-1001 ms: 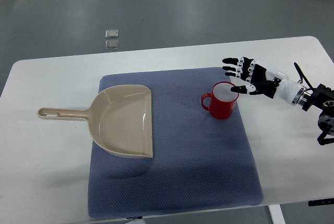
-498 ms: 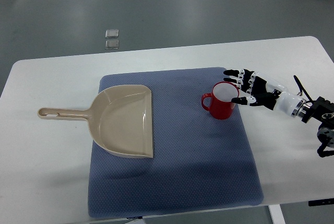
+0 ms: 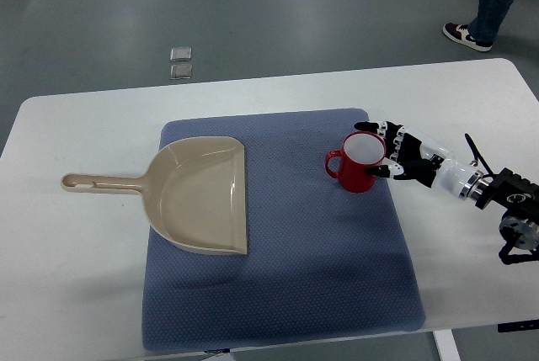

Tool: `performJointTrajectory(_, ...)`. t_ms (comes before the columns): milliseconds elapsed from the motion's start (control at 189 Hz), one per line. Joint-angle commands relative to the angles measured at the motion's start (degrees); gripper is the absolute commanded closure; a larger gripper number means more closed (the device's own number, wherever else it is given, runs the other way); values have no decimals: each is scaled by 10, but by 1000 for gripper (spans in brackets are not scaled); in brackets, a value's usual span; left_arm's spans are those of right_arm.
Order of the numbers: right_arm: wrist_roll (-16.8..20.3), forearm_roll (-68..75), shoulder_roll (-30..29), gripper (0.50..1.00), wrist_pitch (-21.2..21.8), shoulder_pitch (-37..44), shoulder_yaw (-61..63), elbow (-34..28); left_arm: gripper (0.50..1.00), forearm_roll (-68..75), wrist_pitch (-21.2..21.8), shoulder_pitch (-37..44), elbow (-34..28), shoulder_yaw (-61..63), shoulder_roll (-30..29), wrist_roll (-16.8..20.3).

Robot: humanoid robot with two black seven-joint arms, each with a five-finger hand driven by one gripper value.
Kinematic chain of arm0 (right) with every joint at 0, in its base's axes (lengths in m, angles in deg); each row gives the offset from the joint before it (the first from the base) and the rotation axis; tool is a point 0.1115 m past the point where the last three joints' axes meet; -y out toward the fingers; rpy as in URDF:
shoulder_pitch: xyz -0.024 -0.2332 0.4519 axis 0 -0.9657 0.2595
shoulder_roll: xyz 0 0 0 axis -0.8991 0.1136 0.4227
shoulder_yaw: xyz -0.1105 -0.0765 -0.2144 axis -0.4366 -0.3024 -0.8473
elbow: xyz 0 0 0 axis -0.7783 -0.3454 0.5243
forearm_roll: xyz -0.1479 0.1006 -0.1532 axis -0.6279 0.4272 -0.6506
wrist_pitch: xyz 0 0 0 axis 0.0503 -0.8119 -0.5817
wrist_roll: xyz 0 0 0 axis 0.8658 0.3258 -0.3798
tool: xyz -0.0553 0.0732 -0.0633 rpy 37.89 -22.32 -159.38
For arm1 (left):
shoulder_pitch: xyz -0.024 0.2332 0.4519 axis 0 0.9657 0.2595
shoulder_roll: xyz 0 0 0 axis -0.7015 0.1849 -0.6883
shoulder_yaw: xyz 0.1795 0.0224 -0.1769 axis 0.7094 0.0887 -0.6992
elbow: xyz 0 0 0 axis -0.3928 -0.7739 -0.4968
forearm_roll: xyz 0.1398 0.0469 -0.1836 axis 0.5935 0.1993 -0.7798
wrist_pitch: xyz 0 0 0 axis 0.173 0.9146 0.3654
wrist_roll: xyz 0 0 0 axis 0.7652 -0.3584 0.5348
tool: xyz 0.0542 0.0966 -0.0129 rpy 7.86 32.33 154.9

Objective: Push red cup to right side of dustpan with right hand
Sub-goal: 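Move the right hand to the red mug's side farthest from the dustpan, then push the red mug with the right hand toward the dustpan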

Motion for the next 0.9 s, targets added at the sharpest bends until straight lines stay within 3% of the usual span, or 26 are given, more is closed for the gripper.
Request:
performJointTrajectory(0, 0, 0, -9, 566, -7, -4, -2, 2, 500, 0, 0, 0, 0, 0, 0, 0)
performJointTrajectory(493, 0, 1, -59, 566, -38, -4, -1, 35, 500, 0, 0, 0, 0, -1, 0, 0)
performJointTrajectory(895, 0, 3, -64, 566, -39, -1, 2, 35, 500, 0, 0, 0, 0, -1, 0, 0)
